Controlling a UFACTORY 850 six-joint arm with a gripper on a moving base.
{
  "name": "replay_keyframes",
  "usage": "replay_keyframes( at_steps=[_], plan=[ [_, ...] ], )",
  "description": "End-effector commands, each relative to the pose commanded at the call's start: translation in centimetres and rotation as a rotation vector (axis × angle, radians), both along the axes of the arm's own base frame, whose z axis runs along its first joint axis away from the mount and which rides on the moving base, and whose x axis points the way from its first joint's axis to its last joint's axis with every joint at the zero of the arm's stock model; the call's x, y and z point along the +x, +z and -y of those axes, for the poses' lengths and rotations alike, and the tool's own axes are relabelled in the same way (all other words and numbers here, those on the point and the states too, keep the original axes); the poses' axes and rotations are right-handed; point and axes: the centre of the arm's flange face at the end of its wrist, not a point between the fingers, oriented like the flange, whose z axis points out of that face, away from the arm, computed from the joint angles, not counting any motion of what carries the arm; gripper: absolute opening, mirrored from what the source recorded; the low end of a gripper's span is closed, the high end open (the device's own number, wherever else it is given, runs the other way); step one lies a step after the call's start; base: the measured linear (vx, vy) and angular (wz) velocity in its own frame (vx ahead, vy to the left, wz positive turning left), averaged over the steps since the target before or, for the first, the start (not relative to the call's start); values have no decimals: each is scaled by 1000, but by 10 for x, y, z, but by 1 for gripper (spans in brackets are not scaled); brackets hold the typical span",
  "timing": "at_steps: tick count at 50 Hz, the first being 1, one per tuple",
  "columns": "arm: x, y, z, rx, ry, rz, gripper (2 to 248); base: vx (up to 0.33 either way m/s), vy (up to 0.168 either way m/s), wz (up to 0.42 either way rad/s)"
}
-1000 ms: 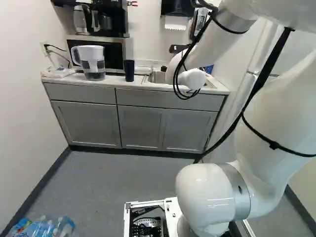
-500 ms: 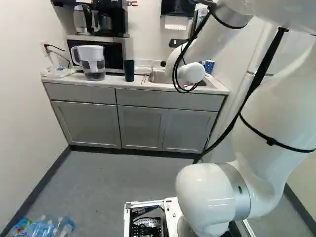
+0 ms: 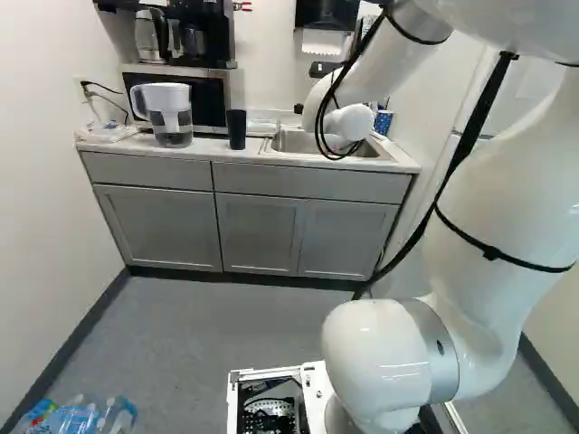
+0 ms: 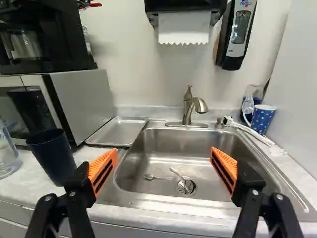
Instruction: Rinse the cup and place it in the tray
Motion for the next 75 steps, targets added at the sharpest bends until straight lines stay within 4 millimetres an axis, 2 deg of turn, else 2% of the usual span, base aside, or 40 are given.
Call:
replay_keyframes(
  at_steps=[40,75],
  plan=[
    [26,35,0,0,2,-10,247,0,0,0],
    [40,61,0,3,3,-72,247,0,0,0]
  ],
)
